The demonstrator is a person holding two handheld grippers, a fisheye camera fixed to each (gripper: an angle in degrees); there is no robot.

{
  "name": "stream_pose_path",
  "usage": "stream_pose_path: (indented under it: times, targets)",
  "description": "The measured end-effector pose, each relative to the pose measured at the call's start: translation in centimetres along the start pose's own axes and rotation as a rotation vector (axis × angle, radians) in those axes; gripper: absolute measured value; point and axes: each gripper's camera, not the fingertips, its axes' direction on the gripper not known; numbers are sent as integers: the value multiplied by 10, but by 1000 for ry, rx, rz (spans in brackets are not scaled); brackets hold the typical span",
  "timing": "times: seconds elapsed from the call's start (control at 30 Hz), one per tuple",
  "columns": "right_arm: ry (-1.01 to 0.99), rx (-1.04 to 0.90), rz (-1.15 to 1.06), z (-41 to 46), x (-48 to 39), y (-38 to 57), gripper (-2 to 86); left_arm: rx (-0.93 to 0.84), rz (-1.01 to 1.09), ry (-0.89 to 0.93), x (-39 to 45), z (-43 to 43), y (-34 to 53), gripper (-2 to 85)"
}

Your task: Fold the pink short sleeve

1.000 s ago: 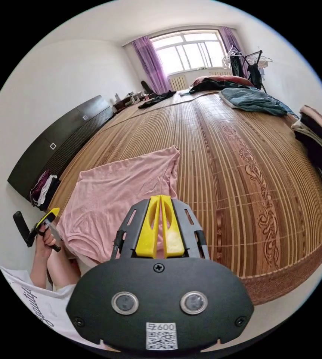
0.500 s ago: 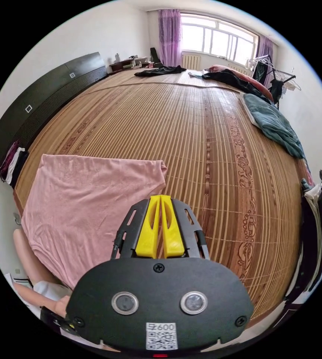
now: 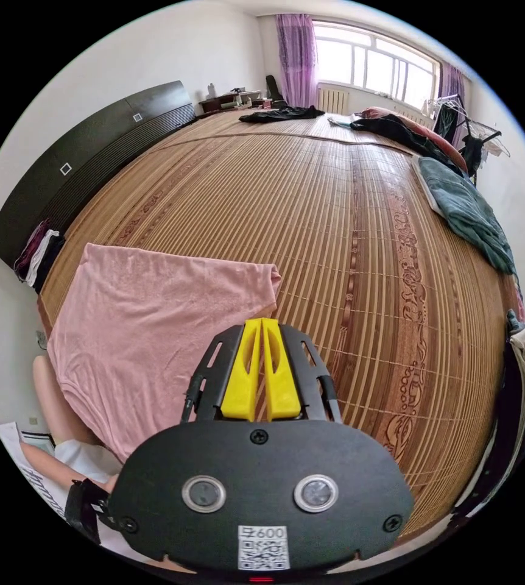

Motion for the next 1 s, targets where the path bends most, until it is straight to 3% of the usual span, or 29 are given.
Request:
stream_pose_path:
  times: [0.1, 0.5, 1.0]
  targets:
    - [25, -45, 4, 4, -17, -3, -9, 30, 12, -52, -1, -7, 38, 6]
    - [169, -102, -88, 16, -90, -10, -9, 58, -39, 29, -80, -64, 151, 5]
    - [37, 39, 12, -6, -101, 35, -9, 167, 27, -132, -179, -189, 240, 2]
